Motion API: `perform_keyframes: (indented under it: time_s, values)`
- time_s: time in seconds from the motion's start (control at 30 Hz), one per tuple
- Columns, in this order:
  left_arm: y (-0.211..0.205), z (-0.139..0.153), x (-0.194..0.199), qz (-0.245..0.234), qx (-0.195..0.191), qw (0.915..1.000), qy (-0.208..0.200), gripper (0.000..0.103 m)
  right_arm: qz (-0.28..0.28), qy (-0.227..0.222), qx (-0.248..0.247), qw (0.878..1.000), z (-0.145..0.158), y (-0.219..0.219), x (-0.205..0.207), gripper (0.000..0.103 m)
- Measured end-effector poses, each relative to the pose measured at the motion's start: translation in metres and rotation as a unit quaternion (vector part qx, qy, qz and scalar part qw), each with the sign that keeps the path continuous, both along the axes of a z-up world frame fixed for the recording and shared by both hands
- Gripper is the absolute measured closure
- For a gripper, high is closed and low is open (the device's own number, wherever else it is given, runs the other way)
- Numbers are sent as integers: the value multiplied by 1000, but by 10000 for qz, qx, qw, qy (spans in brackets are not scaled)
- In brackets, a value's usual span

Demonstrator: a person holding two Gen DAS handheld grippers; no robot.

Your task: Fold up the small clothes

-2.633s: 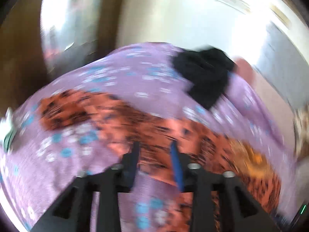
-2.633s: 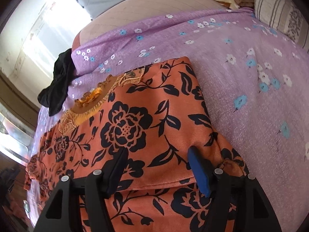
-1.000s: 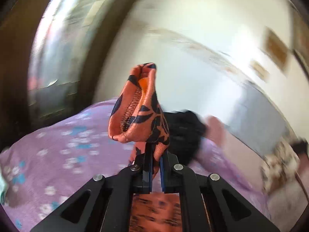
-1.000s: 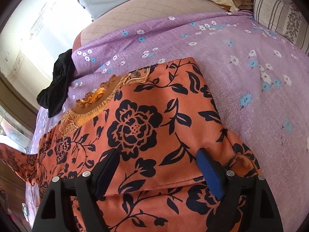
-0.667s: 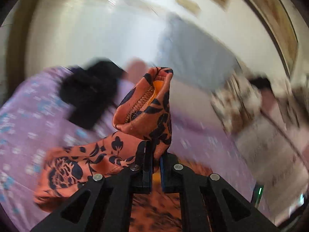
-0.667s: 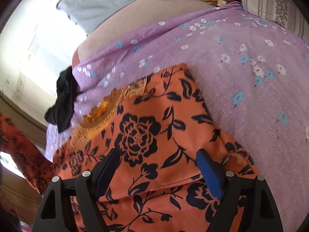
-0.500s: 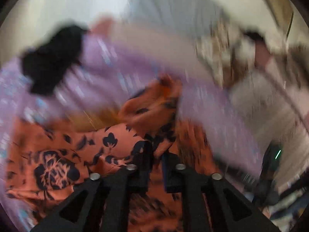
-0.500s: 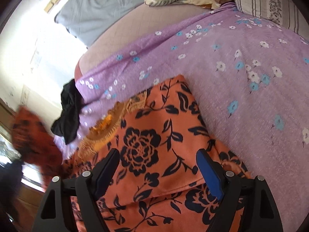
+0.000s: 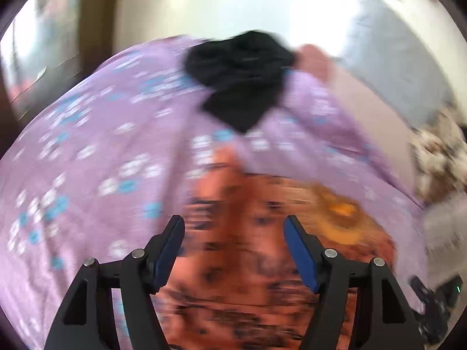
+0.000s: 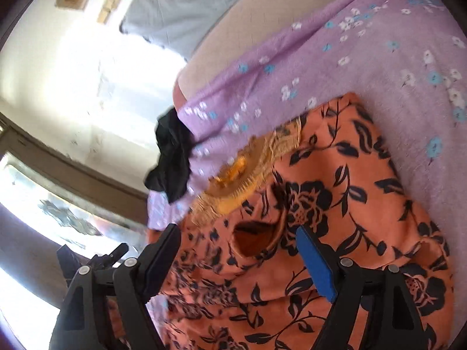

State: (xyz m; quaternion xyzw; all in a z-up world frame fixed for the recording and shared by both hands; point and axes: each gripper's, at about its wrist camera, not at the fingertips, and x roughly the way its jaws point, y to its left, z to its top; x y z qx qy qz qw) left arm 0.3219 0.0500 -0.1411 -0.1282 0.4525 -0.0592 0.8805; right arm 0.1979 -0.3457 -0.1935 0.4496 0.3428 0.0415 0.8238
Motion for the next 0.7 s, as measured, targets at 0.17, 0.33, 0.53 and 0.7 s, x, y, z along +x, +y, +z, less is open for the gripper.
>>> perform_keyframes:
  time_s: [0.17, 0.33, 0.53, 0.7]
  values:
    - [25, -40, 20, 441, -21, 9973, 590, 32, -8, 256, 435, 9987, -15, 3, 12, 21]
    - [15, -59, 23, 315, -115, 9953, 905, 32, 73, 527, 864, 9948, -39, 13, 26, 28]
    - [1, -69, 20, 153, 79, 9954, 940, 32, -1, 620, 292, 9976, -48, 25, 38, 85]
    - [1, -67, 17, 80, 36, 9952, 978, 32, -323, 170, -903, 9952, -6, 28, 22, 94]
